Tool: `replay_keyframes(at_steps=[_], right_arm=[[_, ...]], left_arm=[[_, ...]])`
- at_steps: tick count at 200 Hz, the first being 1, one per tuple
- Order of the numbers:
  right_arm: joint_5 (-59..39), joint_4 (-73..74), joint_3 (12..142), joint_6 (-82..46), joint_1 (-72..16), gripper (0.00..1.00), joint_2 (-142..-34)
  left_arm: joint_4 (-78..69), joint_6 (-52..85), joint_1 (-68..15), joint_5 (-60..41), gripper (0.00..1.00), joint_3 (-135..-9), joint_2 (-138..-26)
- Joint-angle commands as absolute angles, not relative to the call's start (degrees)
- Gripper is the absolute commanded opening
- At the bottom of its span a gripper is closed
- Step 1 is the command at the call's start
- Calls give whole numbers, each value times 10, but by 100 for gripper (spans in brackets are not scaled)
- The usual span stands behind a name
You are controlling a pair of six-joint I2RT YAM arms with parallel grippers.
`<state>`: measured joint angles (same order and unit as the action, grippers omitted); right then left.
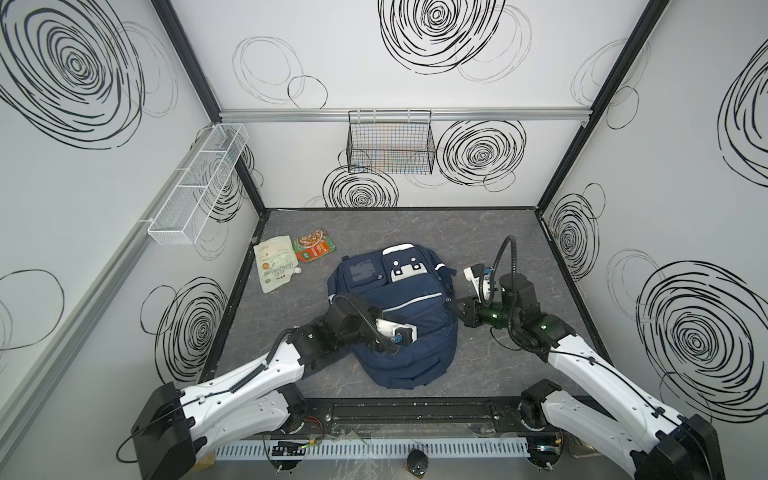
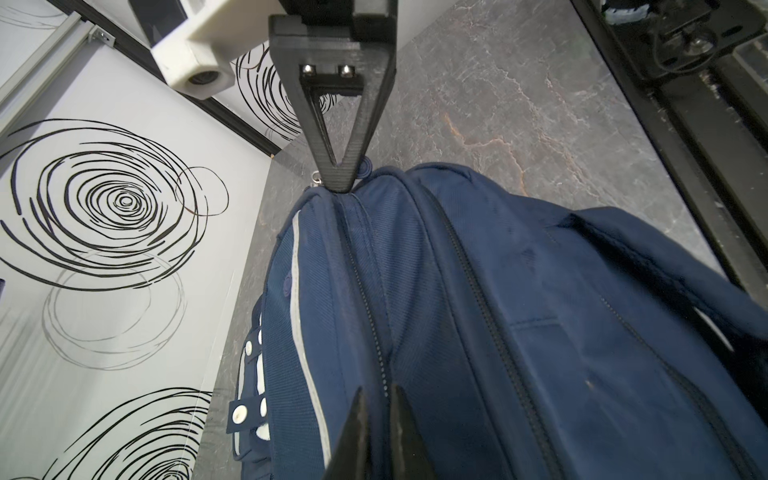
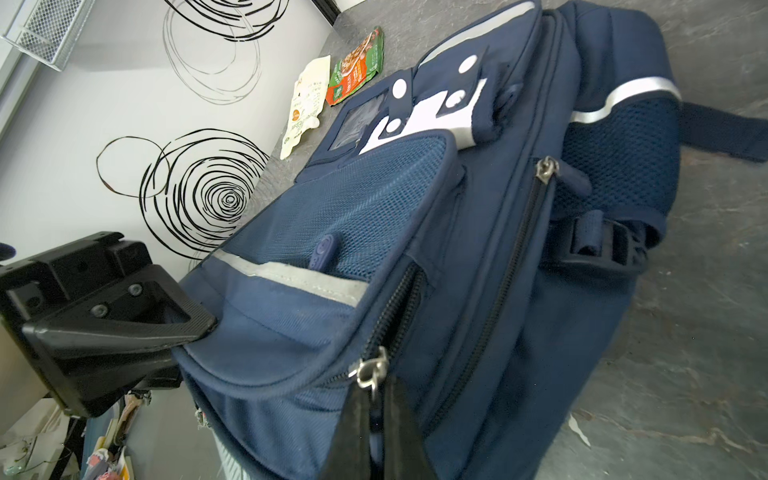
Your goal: Pack the student bag
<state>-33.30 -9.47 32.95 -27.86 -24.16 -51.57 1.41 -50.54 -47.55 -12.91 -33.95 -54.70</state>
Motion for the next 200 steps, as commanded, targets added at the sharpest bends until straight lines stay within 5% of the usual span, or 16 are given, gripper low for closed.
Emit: replay_keyframes(at_steps=[1, 18, 75, 158, 200], right_arm=[[-212, -31, 328, -333, -271, 0, -497], [-171, -2, 327, -374, -349, 0, -492], [-122, 85, 311, -443, -481, 0, -510], [-78, -1, 337, -360, -483, 0, -496], [-58, -90, 349, -314, -415, 0, -511]], left_arm=[[-8, -477, -480, -120, 63, -345, -537], [-3, -437, -487, -141, 70, -371, -559], [-30, -344, -500, -149, 64, -404, -624], [16, -376, -501, -76, 0, -412, -655], [13, -382, -501, -90, 0, -405, -638]])
